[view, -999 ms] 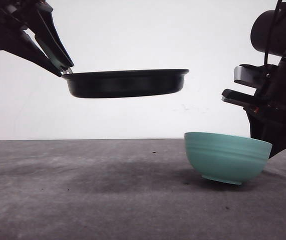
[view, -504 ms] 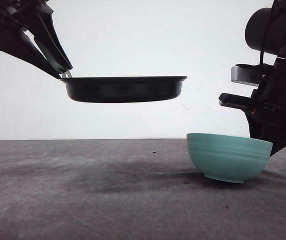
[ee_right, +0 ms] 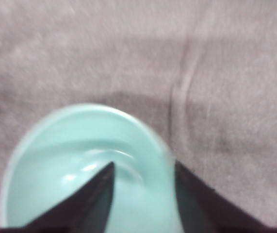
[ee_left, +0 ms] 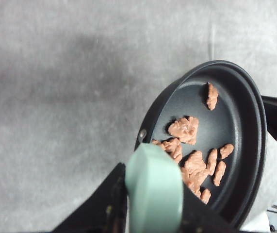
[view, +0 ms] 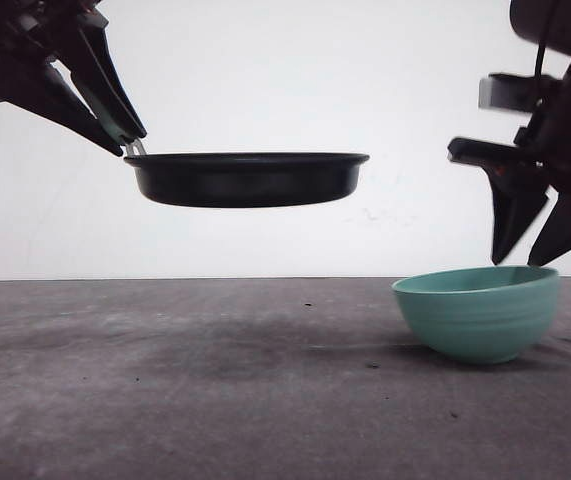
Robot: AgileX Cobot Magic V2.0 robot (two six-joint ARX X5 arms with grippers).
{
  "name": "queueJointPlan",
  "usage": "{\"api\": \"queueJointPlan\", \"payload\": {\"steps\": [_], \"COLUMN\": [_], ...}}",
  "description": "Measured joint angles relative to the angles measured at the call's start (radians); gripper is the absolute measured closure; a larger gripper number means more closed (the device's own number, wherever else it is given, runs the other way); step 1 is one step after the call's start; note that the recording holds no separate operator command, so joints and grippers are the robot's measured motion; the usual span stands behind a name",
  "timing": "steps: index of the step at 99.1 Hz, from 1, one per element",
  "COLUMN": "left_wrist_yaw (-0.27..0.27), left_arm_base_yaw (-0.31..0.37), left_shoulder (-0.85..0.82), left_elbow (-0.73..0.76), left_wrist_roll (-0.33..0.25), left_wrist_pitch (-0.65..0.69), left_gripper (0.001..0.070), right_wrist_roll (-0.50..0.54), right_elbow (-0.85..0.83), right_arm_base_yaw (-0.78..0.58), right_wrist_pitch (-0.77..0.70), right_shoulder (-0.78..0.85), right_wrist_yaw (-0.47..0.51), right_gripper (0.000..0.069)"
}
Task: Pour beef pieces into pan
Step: 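Lower the pan onto the table with the left gripper and open it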
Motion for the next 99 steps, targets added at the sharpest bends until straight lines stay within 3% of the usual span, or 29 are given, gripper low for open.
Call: {"api": "queueJointPlan", "payload": {"steps": [30, 49, 54, 62, 68, 84, 99], "left_wrist_yaw": [-0.048, -0.049, -0.05, -0.05, -0.05, -0.05, -0.034], "left_arm_base_yaw": [0.0, 0.0, -0.002, -0.003, -0.004, -0.004, -0.004], "left_shoulder": [0.006, 0.096, 0.134, 0.186, 0.219, 0.287, 0.34], "left_elbow": [0.0, 0.001, 0.001, 0.001, 0.001, 0.001, 0.001], "left_wrist_roll": [0.0, 0.0, 0.0, 0.0, 0.0, -0.005, -0.055], "left_wrist_pitch": [0.029, 0.056, 0.064, 0.085, 0.101, 0.158, 0.216], "left_gripper": [0.0654, 0.0655, 0.0654, 0.0655, 0.0654, 0.0654, 0.0654], "right_wrist_roll": [0.0, 0.021, 0.028, 0.029, 0.029, 0.029, 0.029], "right_elbow": [0.0, 0.0, 0.0, -0.001, -0.001, -0.001, -0.001], "right_arm_base_yaw": [0.0, 0.014, 0.027, 0.058, 0.083, 0.123, 0.13], "right_wrist_pitch": [-0.012, -0.094, -0.123, -0.148, -0.146, -0.16, -0.253], "right_shoulder": [-0.008, -0.14, -0.195, -0.283, -0.354, -0.499, -0.545], "right_wrist_yaw": [0.0, 0.001, 0.001, 0.001, 0.001, -0.002, 0.02], "right_gripper": [0.0414, 0.0419, 0.0465, 0.0603, 0.0654, 0.0684, 0.0686]}}
